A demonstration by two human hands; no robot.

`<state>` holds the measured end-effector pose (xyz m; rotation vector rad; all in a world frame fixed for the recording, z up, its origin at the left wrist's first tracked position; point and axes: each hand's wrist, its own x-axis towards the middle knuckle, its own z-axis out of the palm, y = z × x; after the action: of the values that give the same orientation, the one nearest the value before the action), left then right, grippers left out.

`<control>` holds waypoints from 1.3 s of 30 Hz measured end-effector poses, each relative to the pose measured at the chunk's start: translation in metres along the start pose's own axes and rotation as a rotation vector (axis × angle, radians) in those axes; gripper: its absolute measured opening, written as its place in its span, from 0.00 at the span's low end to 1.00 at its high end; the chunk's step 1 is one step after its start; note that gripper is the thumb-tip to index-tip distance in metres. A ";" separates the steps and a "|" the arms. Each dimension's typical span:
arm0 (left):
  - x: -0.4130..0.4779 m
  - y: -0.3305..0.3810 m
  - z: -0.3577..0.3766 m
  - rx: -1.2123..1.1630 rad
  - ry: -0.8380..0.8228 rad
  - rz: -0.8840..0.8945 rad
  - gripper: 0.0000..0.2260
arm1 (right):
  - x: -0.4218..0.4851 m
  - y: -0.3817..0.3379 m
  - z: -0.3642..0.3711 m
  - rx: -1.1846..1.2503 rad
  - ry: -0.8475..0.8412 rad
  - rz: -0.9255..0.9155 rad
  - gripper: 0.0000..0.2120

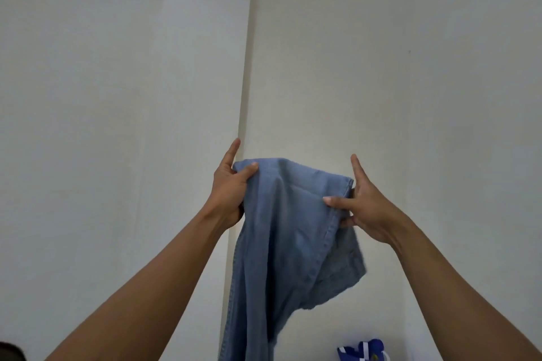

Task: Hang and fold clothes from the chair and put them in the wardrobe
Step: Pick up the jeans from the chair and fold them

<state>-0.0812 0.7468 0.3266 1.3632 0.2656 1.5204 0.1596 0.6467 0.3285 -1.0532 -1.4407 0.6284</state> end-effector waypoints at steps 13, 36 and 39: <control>0.006 0.009 -0.025 0.032 -0.171 -0.109 0.44 | 0.012 0.006 0.024 0.252 0.166 -0.214 0.42; -0.006 -0.021 -0.033 0.158 -0.115 -0.080 0.39 | 0.008 0.012 0.012 0.049 -0.022 -0.050 0.47; -0.011 -0.031 -0.031 0.047 -0.143 -0.130 0.40 | 0.009 0.005 0.009 0.095 0.208 -0.063 0.36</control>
<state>-0.0930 0.7655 0.2872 1.4556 0.2963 1.3103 0.1531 0.6588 0.3268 -0.9654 -1.2461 0.5205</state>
